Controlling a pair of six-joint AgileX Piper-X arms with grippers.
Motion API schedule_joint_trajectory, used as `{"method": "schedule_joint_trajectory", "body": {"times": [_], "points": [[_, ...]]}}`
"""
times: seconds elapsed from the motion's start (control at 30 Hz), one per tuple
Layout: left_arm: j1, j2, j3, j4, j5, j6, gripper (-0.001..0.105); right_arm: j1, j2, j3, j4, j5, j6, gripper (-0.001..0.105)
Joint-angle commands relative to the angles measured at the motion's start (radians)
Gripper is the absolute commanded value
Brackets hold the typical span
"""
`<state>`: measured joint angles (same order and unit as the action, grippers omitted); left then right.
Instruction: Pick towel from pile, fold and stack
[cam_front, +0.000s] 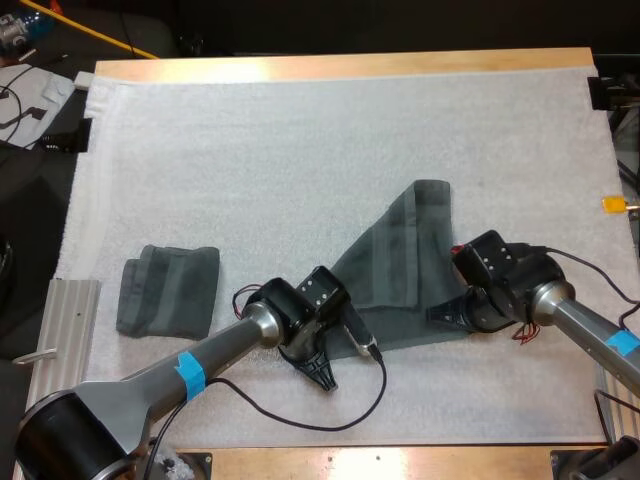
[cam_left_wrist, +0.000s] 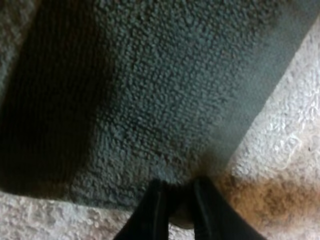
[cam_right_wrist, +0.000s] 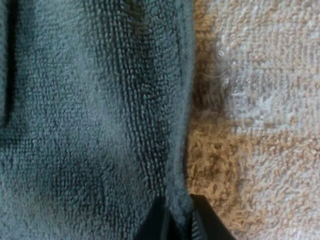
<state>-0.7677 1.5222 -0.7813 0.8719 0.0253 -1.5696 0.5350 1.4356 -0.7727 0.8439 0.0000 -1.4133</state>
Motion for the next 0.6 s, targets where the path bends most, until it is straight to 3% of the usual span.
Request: {"method": "schedule_joint_trajectory", "body": {"times": [0.0,0.13,0.23,0.57], "points": [[-0.003,-0.011,-0.022,0.03,0.001,-0.006,0.008,0.002,-0.011,-0.002,0.011,-0.007,0.004,0.0],[-0.003,-0.044,-0.061,0.055,0.001,-0.015,0.007,-0.001,-0.018,-0.003,0.014,-0.007,-0.002,0.0],[-0.004,-0.026,-0.069,0.065,0.005,-0.015,0.001,-0.002,-0.014,0.0,0.015,-0.002,-0.004,0.0],[-0.002,-0.201,-0.129,0.167,0.011,-0.019,0.0,-0.001,-0.177,-0.003,0.057,0.017,-0.018,0.0]]}}
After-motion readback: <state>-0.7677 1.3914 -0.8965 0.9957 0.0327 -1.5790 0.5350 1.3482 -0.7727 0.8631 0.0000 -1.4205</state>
